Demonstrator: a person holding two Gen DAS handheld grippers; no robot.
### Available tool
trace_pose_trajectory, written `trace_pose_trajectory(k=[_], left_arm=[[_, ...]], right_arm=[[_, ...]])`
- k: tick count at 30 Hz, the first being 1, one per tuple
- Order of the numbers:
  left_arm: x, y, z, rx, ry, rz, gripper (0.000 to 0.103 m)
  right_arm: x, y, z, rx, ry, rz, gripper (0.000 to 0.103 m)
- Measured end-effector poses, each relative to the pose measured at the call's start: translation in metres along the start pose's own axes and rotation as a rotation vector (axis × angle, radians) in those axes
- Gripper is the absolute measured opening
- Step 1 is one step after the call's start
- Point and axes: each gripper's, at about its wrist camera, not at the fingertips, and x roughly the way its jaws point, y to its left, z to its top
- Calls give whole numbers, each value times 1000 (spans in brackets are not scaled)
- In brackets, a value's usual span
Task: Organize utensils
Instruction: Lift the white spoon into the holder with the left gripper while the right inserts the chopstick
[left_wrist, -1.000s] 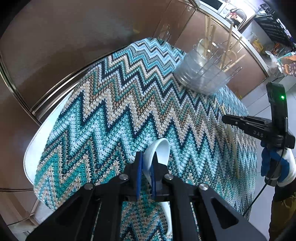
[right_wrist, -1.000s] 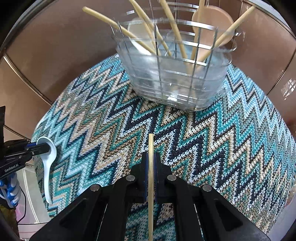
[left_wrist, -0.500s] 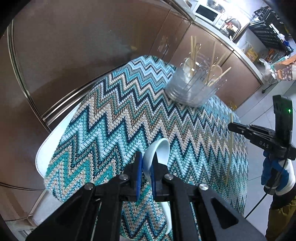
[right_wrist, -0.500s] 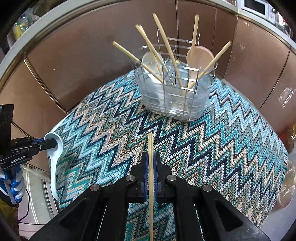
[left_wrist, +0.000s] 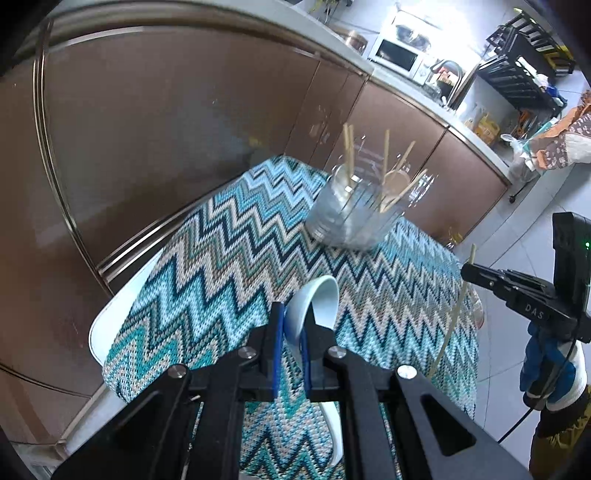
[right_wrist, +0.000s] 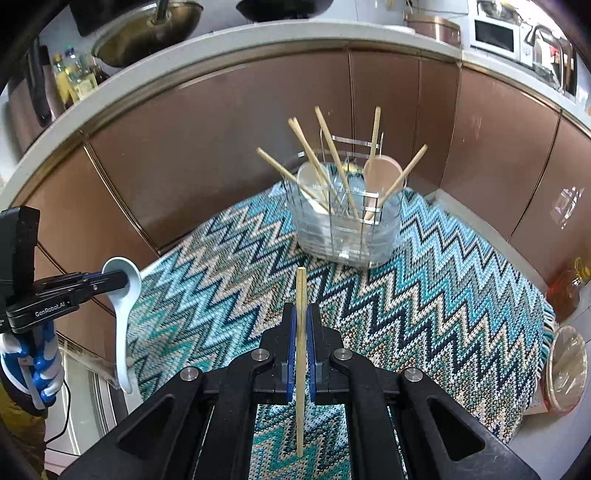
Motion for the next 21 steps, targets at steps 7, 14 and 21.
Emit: trace_pose_trajectory(k=[7, 14, 21], left_arm=[[-18, -24, 25, 16, -95, 0, 8], [-32, -59, 77, 17, -304, -15, 8], [-8, -92, 128, -25, -548, 45, 8]], right_arm=[[-29, -2, 11, 5, -107, 16, 5], [-76, -3, 49, -11, -354, 15, 5], [-90, -10, 87, -32, -624, -22, 5]])
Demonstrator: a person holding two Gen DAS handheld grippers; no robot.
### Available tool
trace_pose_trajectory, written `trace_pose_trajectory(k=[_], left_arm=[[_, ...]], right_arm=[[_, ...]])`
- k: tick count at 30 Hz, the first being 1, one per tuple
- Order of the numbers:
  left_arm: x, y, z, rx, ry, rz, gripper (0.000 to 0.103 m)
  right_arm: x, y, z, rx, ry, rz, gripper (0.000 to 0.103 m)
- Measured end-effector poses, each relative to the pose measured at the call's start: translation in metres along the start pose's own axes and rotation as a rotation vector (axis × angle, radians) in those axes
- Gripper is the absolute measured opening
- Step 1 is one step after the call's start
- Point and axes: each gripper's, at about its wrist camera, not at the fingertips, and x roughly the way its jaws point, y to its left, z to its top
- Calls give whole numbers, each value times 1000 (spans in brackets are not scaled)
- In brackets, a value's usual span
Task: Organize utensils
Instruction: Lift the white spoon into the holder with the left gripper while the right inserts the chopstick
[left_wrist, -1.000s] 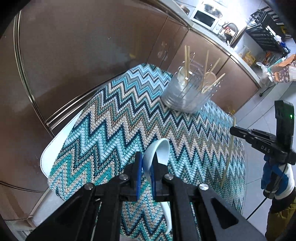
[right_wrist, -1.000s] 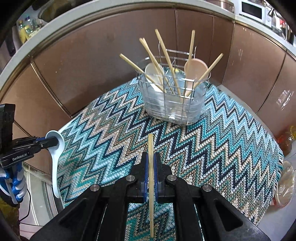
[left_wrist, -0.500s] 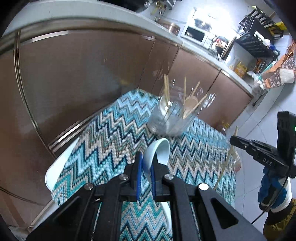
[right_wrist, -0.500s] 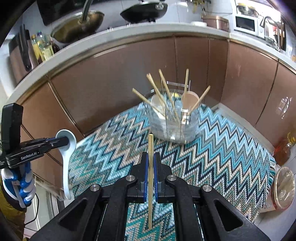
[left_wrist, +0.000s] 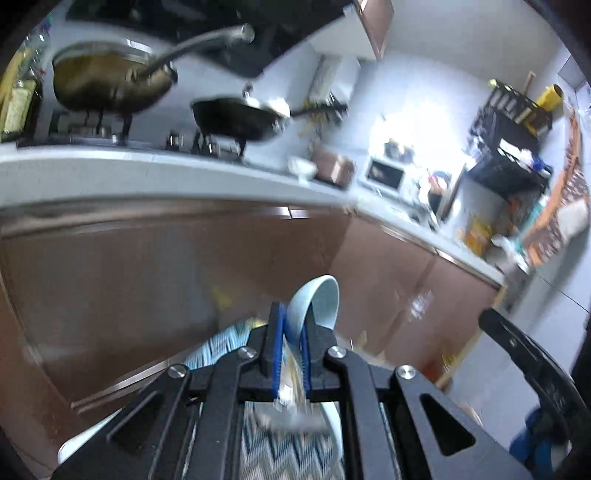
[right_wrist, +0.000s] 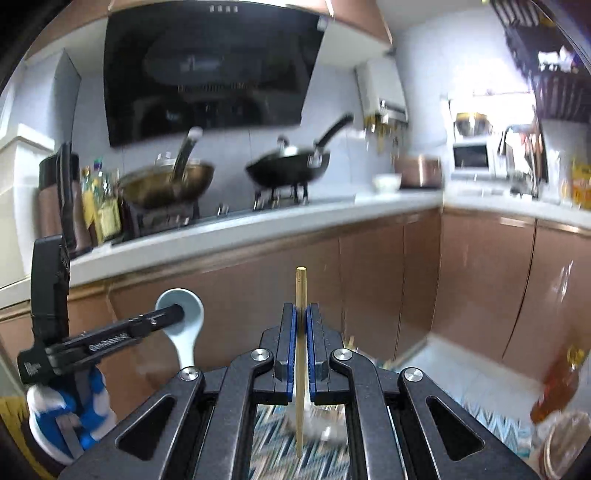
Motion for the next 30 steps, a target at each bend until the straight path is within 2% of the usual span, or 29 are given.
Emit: trace_pose_trajectory(k=[5, 10, 17, 30], left_arm=[[48, -23, -3, 54, -129, 132, 8], [85, -30, -19, 57, -148, 195, 8], [120, -28, -47, 11, -113, 203, 8], [141, -29, -74, -4, -79, 213, 8]], right_arm=[[32, -4, 3, -51, -76, -17, 5], [68, -21, -9, -63, -84, -32, 5], [100, -37, -42, -56, -44, -62, 5], [121, -47, -83, -61, 37, -77, 6]])
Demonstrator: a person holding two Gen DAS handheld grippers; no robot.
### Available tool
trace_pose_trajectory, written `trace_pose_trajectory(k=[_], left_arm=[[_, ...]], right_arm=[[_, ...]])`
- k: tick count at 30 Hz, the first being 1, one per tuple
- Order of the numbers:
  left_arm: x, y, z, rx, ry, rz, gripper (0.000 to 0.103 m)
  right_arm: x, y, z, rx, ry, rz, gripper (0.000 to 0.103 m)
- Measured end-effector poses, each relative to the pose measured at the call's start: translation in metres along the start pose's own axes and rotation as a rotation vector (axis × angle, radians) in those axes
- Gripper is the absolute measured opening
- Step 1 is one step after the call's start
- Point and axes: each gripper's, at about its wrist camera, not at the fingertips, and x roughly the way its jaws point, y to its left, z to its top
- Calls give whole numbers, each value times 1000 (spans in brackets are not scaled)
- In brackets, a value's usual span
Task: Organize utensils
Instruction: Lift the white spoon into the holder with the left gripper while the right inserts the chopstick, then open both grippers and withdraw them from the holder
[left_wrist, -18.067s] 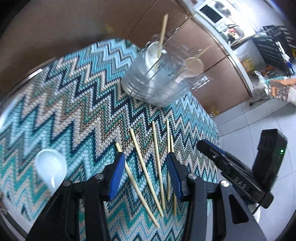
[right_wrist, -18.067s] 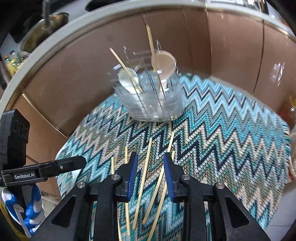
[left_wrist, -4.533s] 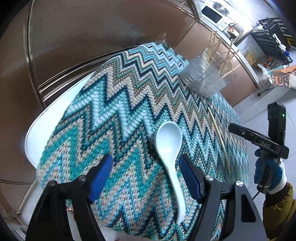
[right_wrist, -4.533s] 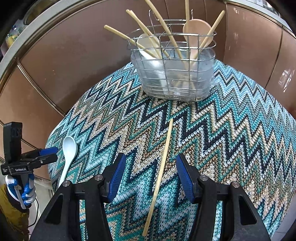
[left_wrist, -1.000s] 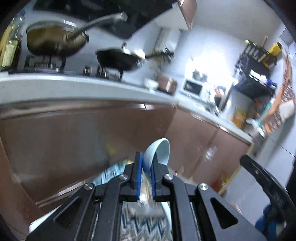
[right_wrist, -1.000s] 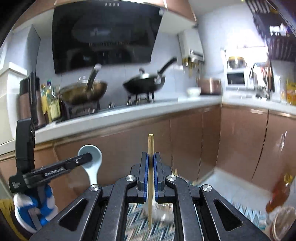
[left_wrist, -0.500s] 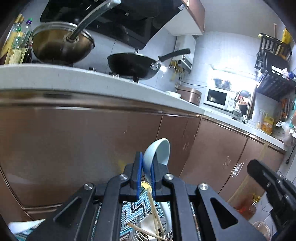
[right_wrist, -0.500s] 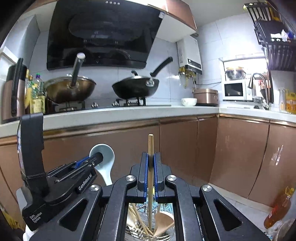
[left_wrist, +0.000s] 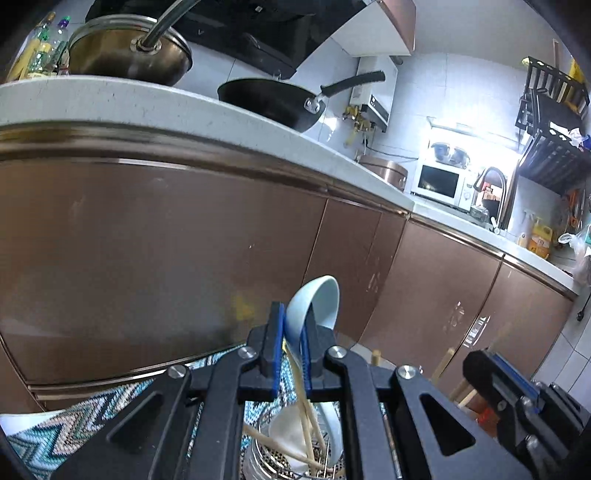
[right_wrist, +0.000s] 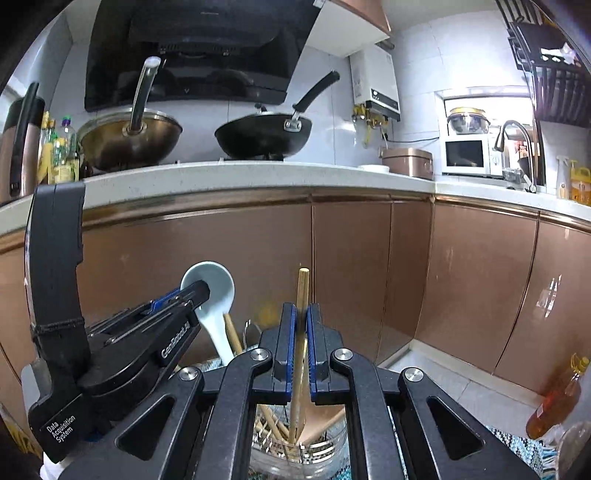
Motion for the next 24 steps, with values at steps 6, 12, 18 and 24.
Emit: trace_pose_trajectory(k=[6, 12, 18, 24], left_arm=[[1, 1, -7, 6, 22, -11, 11], [-18, 4, 4, 12, 14, -52, 36], [-56, 13, 20, 39, -3, -60, 47], [-110, 23, 33, 99, 5, -44, 56]], right_arm=[[2, 0, -11, -1, 40, -8, 11], [-9, -3, -6, 27, 52, -20, 34], [-35, 9, 6, 13, 38, -31, 40], [-80, 19, 18, 27, 17, -69, 49]])
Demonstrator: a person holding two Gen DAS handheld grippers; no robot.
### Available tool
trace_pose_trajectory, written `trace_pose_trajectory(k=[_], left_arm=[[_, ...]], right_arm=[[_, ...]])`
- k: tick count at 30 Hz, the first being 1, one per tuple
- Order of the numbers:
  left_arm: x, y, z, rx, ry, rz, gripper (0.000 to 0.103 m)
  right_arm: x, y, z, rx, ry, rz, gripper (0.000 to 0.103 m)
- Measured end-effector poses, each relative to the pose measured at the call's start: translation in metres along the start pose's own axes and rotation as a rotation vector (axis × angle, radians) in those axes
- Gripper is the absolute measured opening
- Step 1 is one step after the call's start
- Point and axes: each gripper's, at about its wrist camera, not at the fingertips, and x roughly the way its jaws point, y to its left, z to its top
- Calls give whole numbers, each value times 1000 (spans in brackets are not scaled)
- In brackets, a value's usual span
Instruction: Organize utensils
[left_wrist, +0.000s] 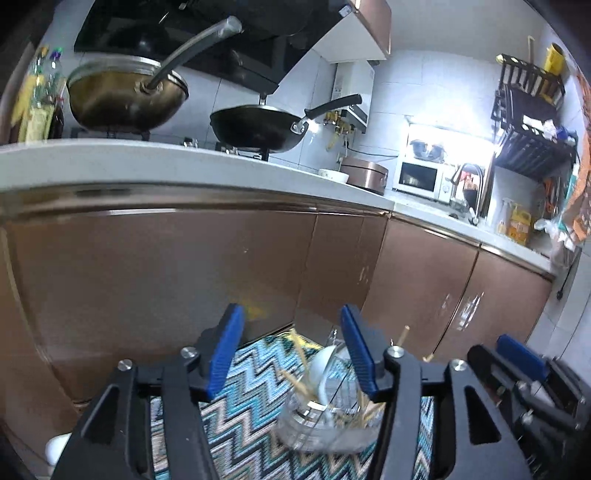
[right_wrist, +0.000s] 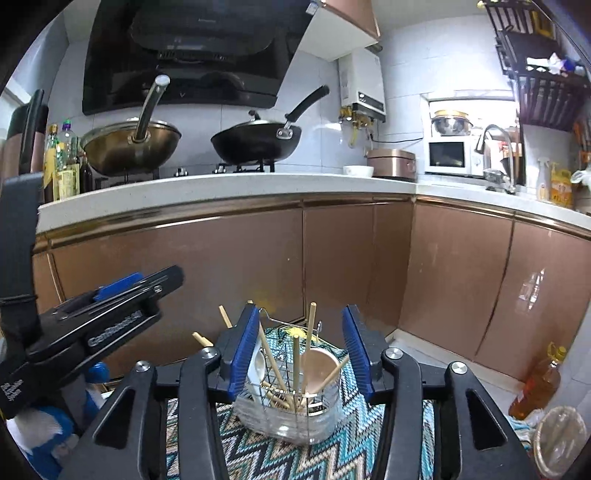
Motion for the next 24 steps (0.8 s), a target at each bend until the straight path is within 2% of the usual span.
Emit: trace_pose_trajectory(k=[6, 10, 13, 19, 24], left_arm=[[-61, 1, 12, 64, -21, 33, 68], [-101, -1, 15, 106, -57, 65, 72], [-123, -3, 17, 122, -82, 74, 75], [-156, -7, 23, 141, -107, 80, 78], [-174, -9, 25, 152, -115, 78, 78]], right_arm=[[-46, 11, 9, 5, -20, -56, 63], [-81, 20, 14, -10, -39, -100, 78], [-107, 26, 17, -29, -65, -142, 85], [-148, 31, 23, -54, -102, -201, 95], [-172, 31, 25, -60, -110, -225, 98]])
